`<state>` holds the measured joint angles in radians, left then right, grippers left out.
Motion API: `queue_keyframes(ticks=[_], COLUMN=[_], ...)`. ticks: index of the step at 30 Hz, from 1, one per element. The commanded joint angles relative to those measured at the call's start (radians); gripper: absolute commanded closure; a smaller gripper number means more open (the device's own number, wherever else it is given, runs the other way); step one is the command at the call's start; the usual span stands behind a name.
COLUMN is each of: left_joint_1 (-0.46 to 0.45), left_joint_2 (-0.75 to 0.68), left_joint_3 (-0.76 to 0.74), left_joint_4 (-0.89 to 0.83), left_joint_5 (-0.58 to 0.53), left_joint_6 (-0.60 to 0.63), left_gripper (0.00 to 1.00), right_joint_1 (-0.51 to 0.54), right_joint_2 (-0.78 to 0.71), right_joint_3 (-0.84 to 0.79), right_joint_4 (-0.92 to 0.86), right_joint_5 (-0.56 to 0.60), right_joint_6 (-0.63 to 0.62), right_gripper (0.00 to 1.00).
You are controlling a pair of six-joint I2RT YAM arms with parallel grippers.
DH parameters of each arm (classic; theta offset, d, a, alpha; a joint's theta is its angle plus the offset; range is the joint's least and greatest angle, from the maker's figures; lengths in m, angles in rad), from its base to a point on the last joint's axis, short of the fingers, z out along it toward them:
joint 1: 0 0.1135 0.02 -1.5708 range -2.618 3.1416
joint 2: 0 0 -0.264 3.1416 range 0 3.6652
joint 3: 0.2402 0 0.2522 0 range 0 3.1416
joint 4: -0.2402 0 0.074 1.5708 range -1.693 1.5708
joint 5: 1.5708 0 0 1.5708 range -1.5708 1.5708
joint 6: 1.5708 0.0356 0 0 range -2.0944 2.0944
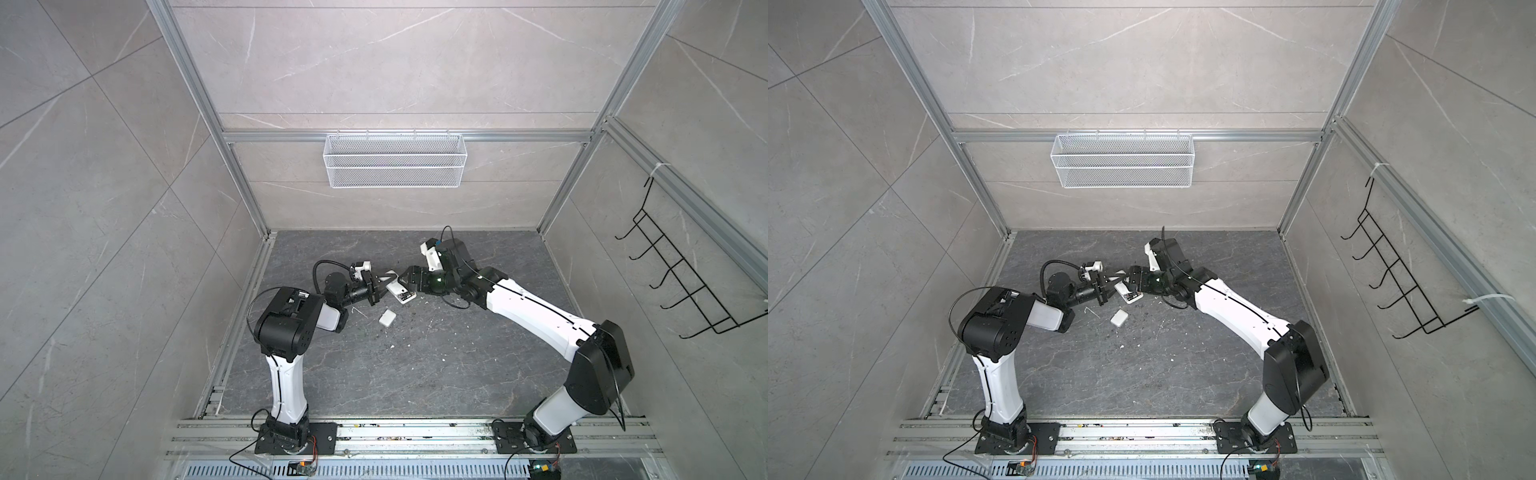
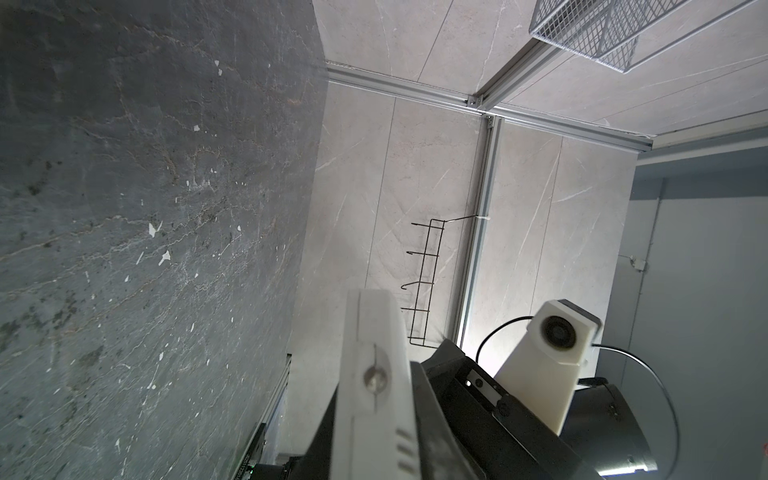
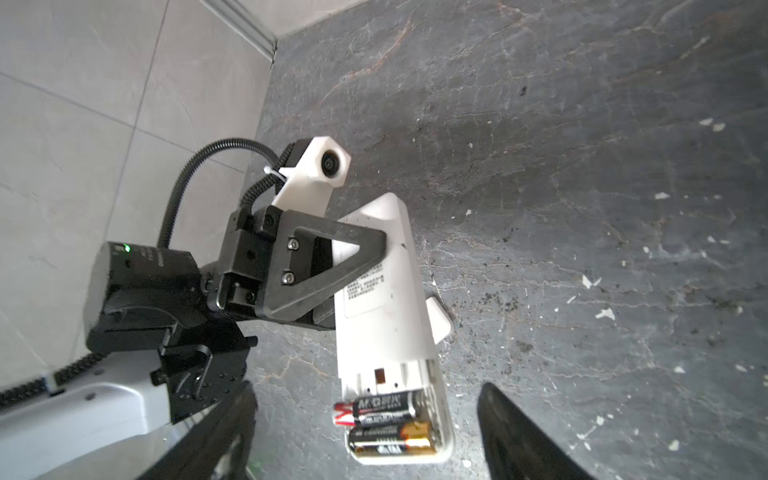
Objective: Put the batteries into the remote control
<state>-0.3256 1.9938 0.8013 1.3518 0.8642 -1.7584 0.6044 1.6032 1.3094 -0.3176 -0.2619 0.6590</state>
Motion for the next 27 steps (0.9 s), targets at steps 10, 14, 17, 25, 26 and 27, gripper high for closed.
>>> queue_keyframes(ticks=[10, 14, 17, 25, 26, 27], left_joint_1=[0.001, 0.000, 0.000, -0.001, -0.001, 0.000], left_joint_2=[-0.052, -0.046, -0.044, -0.048, -0.051, -0.052], left_joint_3=[0.045, 0.052, 0.053, 0.041, 0.037, 0.034], left_joint_4=[0.062, 0.061, 0.061, 0.063, 0.063, 0.064], left_joint_5=[-0.083, -0.090, -0.090, -0.121, -0.129, -0.137], left_joint_6=[-0.018, -0.024, -0.026, -0.042, -0.044, -0.045], left_gripper=[1.00, 1.00, 1.00, 1.00, 1.00, 1.00], right_joint_1=[-0.045, -0.025, -0.009, 0.026, 0.029, 0.033], right_joint_2=[-0.143, -0.147, -0.143, -0.067, -0.060, -0.055], right_joint_3=[-0.417, -0.431, -0.419, -0.399, -0.407, -0.410], right_joint_4=[0.548, 0.569, 0.569, 0.645, 0.673, 0.691], right_joint_5=[-0.018, 0.019, 0.035, 0.071, 0.076, 0.083], right_joint_6=[0.707, 0.736, 0.735, 0.820, 0.840, 0.857], right_gripper=[0.33, 0.36, 0.36, 0.48, 0.49, 0.51])
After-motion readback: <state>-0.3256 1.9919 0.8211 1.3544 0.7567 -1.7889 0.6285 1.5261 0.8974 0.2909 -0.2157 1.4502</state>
